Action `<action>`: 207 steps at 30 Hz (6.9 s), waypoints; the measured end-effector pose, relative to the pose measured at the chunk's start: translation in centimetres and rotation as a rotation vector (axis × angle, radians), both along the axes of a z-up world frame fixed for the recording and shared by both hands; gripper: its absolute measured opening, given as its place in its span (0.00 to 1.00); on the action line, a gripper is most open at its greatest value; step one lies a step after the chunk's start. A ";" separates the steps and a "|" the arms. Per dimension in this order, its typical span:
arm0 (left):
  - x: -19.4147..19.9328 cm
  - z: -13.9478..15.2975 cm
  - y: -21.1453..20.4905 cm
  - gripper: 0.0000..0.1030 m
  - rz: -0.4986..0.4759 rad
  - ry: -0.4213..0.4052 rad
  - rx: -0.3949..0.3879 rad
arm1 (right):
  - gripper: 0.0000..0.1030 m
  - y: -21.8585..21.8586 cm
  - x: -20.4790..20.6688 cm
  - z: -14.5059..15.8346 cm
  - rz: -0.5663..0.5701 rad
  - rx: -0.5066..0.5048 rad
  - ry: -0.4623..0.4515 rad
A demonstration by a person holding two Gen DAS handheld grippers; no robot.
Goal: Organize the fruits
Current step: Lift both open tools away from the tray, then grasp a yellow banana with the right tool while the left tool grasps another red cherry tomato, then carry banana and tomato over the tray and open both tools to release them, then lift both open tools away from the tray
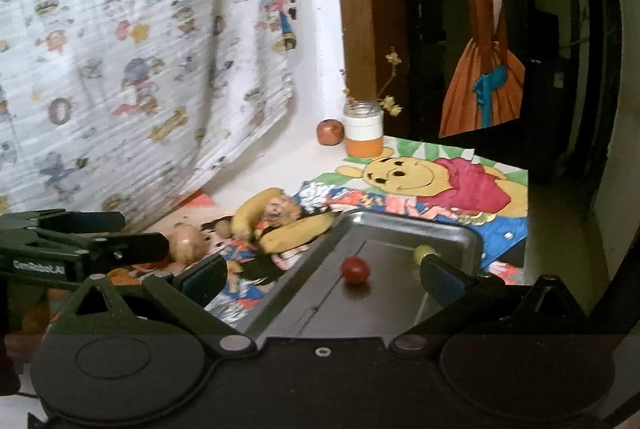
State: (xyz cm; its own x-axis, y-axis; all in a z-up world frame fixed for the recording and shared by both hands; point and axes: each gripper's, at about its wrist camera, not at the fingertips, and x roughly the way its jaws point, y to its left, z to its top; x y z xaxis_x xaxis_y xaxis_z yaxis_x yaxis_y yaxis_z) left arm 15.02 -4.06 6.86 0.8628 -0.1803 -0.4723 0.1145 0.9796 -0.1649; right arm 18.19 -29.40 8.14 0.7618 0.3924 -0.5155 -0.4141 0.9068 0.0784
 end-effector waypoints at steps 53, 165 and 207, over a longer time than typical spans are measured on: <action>2.1 -7.8 10.5 0.99 0.101 0.085 0.090 | 0.88 12.7 14.2 -6.4 0.242 -0.128 0.218; 7.8 -5.4 -3.1 0.29 -0.075 0.162 -0.060 | 0.31 -4.5 9.2 -4.9 0.011 0.208 0.198; 11.0 -8.5 -8.4 0.38 -0.160 0.240 -0.006 | 0.52 -7.9 12.7 -9.2 -0.142 0.261 0.245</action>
State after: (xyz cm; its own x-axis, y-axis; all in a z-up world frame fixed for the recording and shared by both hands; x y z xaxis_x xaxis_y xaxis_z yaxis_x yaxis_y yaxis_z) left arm 26.01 -12.49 -1.68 0.6867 -0.3089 -0.6581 0.2249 0.9511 -0.2117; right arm 30.86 -37.28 -1.10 0.6844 0.4342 -0.5858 -0.2264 0.8902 0.3953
